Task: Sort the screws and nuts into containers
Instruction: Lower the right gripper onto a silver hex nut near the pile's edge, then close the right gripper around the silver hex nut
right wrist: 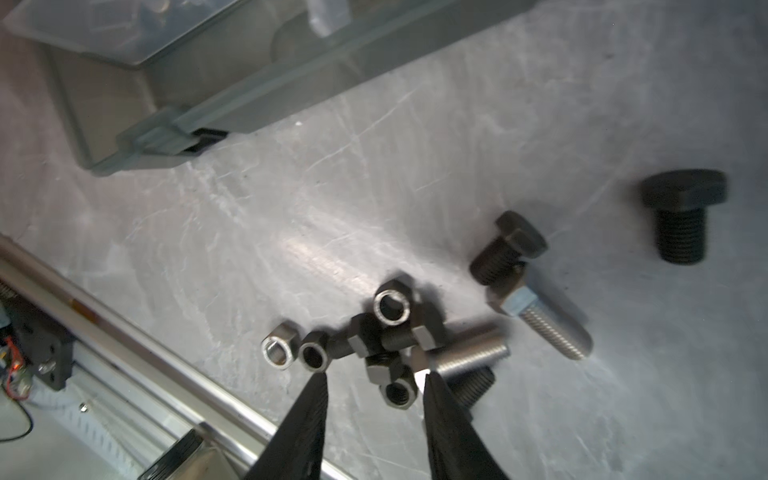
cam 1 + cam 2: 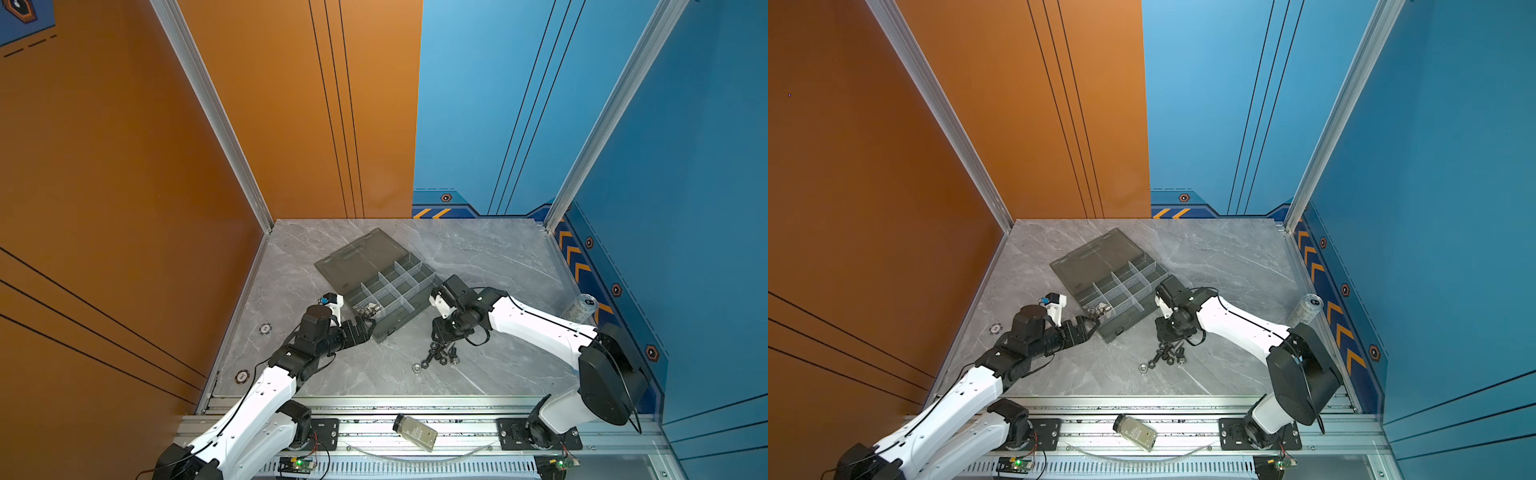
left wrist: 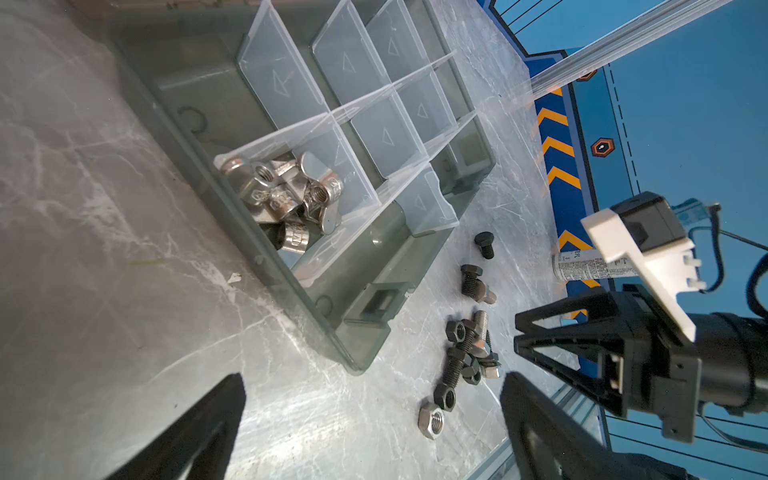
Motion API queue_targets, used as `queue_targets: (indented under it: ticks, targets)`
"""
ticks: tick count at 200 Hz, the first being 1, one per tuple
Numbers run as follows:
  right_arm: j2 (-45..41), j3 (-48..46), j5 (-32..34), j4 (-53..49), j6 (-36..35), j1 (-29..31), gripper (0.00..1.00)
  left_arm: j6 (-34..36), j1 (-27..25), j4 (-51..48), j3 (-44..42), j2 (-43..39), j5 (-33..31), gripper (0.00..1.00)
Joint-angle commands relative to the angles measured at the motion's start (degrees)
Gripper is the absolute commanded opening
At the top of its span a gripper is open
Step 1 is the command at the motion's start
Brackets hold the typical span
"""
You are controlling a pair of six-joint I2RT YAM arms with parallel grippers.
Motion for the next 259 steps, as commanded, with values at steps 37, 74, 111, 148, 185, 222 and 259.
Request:
queue_targets:
  ticks: [37, 74, 111, 148, 185, 222, 259]
  targets:
    - [0.12, -0.49, -4.99, 3.78, -5.59, 5.03, 0.41, -0.65, -0.52, 1.08, 1.19, 0.02, -0.1, 0.98]
    - [2.08, -0.18, -3.48, 3.5, -8.7, 7.86, 0.42, -0.7, -0.52, 1.17, 0.98, 0.05, 0.08, 0.98]
    - [3.79, -0.61, -3.43, 5.02, -12.0, 10.35, 0.42, -0.74, -0.48, 1.24, 0.74, -0.11, 0.12, 0.98]
    - [5.3, -0.62, -2.26, 5.7, -15.15, 12.31, 0.42, -0.65, -0.52, 1.1, 0.65, -0.28, 0.11, 0.98]
    - [7.03, -0.75, -1.25, 6.31, -18.85, 13.39, 0.42, -0.7, -0.48, 1.17, 0.49, -0.22, 0.12, 0.98]
    - [8.59, -0.48, -0.95, 6.66, -21.55, 13.74, 0.42, -0.65, -0.44, 0.91, 0.48, -0.5, 0.08, 0.98]
    - [10.15, -0.04, -0.44, 7.02, -23.58, 13.74, 0.42, -0.56, -0.43, 0.81, 0.52, -0.59, -0.02, 0.98]
